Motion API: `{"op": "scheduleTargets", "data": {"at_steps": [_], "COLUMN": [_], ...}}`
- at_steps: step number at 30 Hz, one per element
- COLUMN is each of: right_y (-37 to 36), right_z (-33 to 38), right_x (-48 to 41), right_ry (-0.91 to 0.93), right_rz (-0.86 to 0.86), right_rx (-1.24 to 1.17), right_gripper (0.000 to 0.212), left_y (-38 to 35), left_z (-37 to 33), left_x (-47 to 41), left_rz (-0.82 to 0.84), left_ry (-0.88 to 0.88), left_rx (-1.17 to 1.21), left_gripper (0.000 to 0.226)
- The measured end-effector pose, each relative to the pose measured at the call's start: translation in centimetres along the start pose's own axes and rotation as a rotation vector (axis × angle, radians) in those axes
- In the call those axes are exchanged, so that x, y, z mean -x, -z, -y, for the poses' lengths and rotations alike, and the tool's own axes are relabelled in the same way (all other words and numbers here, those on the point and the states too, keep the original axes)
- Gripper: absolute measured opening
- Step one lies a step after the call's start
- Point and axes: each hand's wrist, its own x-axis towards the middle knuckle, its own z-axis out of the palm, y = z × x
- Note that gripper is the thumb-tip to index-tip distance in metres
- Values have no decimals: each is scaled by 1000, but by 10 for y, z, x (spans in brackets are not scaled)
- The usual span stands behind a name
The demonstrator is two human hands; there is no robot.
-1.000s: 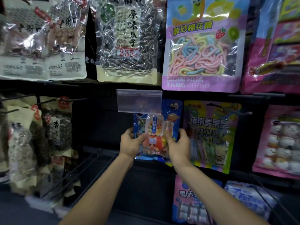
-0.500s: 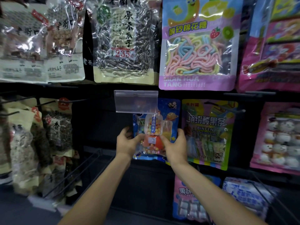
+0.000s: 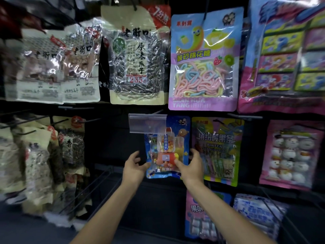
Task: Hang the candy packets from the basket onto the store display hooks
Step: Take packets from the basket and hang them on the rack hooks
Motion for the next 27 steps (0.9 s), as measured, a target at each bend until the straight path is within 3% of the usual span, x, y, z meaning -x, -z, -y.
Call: {"op": "scheduleTargets", "data": {"at_steps": [6,12,16,20,27], "right_y": [12,37,72,126,232], "right_z": [9,9,20,39,40], "right_x": [10,33,60,97,173], "right_ry": [-40,30,144,252,382], "right_rz": [22,62,161,305,481], "right_rx": [32,124,248,360,612], "right_gripper": [80,75,77,80,92], "left_y": [-1,0,7,7,-14], "left_z": [-14,-26,-32,-45,-53], "left_x": [29,76,112,158,260], "left_rz": [30,112,172,206,322], "left_ry": [-9,-251,-346,-515,-735], "left_rx": [-162,-612,-870,-1040,-1117], "left_gripper": [78,54,71,71,76]}}
